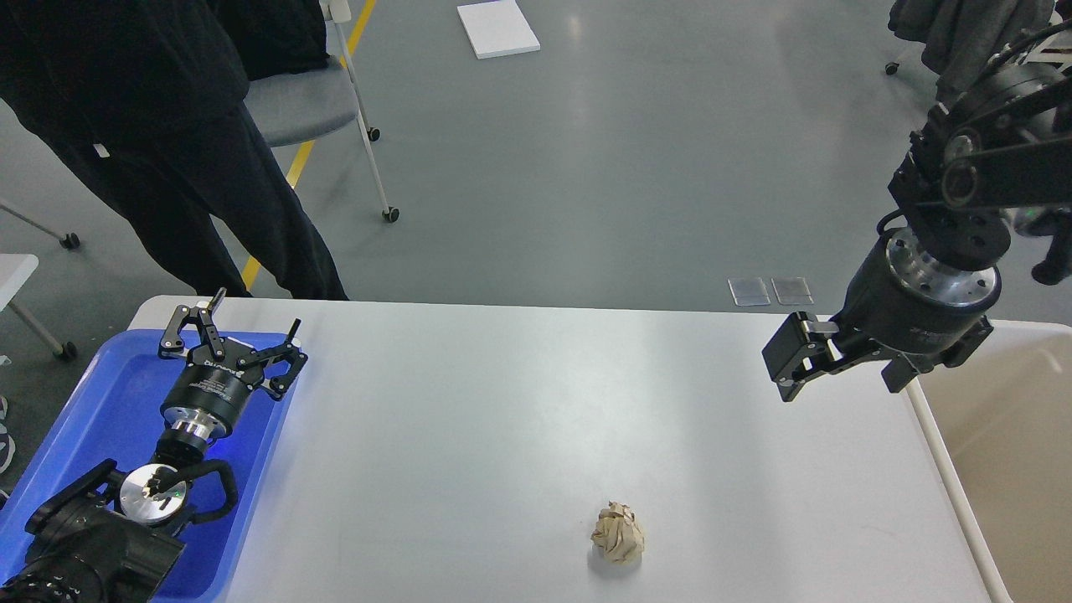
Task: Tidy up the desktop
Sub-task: 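Move the right gripper down toward the crumpled beige paper ball, then lower the right gripper onto the paper ball and close it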
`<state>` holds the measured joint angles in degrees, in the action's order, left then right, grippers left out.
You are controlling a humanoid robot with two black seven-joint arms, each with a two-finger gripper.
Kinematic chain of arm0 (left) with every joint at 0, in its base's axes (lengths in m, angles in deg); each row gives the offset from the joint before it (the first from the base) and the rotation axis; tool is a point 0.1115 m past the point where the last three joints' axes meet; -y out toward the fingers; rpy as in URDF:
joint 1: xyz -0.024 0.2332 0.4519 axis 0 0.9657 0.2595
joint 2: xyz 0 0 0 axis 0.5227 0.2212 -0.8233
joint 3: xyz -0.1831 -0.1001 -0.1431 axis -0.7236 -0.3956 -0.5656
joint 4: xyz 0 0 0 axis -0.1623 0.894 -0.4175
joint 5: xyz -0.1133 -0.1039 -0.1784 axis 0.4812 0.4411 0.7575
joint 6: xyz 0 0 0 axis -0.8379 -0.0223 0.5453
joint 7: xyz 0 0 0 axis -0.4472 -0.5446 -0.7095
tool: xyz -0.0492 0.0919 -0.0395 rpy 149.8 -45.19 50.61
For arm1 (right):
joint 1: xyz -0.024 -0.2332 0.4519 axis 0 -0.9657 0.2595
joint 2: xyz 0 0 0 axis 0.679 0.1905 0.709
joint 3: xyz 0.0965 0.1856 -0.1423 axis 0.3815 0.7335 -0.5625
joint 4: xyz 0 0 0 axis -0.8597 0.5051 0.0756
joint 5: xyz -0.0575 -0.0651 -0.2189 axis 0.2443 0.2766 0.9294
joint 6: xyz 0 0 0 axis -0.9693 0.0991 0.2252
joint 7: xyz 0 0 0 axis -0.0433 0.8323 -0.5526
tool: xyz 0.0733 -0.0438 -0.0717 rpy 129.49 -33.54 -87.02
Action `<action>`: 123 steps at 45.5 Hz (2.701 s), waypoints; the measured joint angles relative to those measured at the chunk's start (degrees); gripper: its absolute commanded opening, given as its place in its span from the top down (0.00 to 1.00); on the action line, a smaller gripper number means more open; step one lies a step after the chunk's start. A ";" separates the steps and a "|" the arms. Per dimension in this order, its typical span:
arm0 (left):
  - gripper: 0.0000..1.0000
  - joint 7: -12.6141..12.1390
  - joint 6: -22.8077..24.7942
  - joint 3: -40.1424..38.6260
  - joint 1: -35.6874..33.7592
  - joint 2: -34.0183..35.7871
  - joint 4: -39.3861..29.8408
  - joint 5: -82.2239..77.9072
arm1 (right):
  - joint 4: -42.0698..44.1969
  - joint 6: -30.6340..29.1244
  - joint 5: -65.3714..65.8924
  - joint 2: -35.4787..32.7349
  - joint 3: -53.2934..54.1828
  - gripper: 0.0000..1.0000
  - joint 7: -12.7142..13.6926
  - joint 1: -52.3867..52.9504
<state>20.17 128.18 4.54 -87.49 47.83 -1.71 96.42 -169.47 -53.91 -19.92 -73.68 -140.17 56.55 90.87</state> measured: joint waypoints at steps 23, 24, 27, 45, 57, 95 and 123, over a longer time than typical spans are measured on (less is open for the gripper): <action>0.00 0.04 0.00 0.02 -0.01 0.00 0.00 -0.03 | 1.71 0.09 -0.15 0.11 2.18 0.00 0.14 -1.17; 0.00 0.04 0.00 0.02 -0.01 0.00 0.00 -0.02 | 1.73 0.09 -0.19 0.13 2.33 0.00 0.13 -1.17; 0.00 0.03 0.00 0.02 -0.01 0.00 0.00 0.00 | 1.75 0.11 -0.40 0.56 3.46 0.00 0.17 -1.17; 0.00 -0.02 0.00 -0.01 -0.01 0.00 0.00 0.01 | 3.21 3.26 -5.04 10.24 8.99 0.00 0.19 -4.67; 0.00 -0.01 0.00 -0.04 0.00 0.00 0.00 0.01 | 6.63 8.11 -9.04 13.64 12.33 0.00 0.20 -11.05; 0.00 0.01 0.00 -0.07 0.00 0.00 0.00 -0.02 | 11.96 27.51 -9.35 14.96 18.12 0.00 0.20 -33.60; 0.00 0.00 0.00 -0.02 -0.01 0.00 0.00 0.01 | 13.67 34.66 -9.13 14.99 21.67 0.00 0.19 -44.46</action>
<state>20.18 128.18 4.52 -87.50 47.83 -1.71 96.42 -155.80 -19.25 -29.06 -58.69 -118.49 56.74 46.41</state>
